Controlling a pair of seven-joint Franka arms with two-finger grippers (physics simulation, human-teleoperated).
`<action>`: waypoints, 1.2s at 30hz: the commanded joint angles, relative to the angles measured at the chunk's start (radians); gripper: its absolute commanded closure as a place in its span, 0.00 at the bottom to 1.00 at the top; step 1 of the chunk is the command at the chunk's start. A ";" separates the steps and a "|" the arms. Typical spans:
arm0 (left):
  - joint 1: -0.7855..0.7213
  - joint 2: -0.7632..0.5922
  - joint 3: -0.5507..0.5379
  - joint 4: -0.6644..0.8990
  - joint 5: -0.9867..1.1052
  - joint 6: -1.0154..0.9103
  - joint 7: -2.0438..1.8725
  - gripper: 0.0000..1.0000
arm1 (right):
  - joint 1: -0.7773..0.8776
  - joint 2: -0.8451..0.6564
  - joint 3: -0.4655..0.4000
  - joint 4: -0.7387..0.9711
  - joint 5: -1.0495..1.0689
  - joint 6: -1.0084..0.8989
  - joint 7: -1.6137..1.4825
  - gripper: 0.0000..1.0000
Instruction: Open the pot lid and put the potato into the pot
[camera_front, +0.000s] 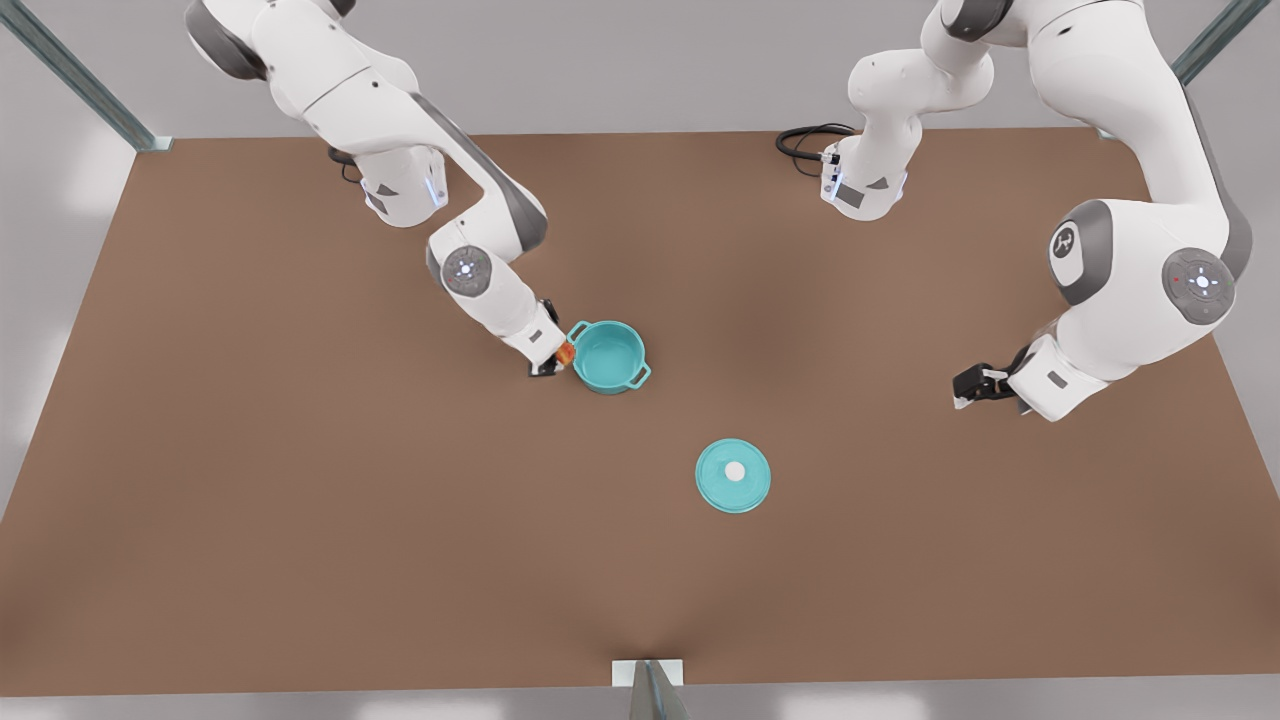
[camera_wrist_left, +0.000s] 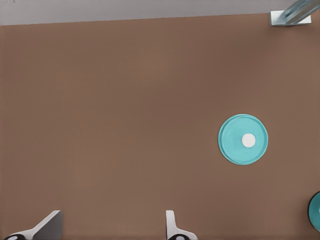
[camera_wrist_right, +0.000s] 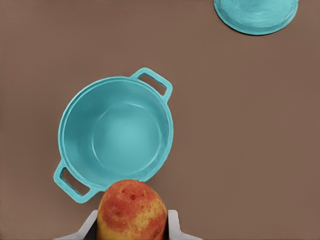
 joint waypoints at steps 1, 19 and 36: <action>-0.005 -0.001 -0.001 0.001 0.002 0.000 0.016 0.00 | 0.036 0.010 0.001 0.022 -0.002 -0.016 0.366 0.50; 0.002 -0.001 0.000 -0.001 0.000 -0.002 0.016 0.00 | 0.261 0.217 -0.155 0.169 -0.013 0.004 0.484 0.48; 0.001 -0.001 0.000 -0.001 0.000 -0.002 0.014 0.00 | -0.423 -0.120 -0.163 0.483 -0.023 -0.791 0.633 0.00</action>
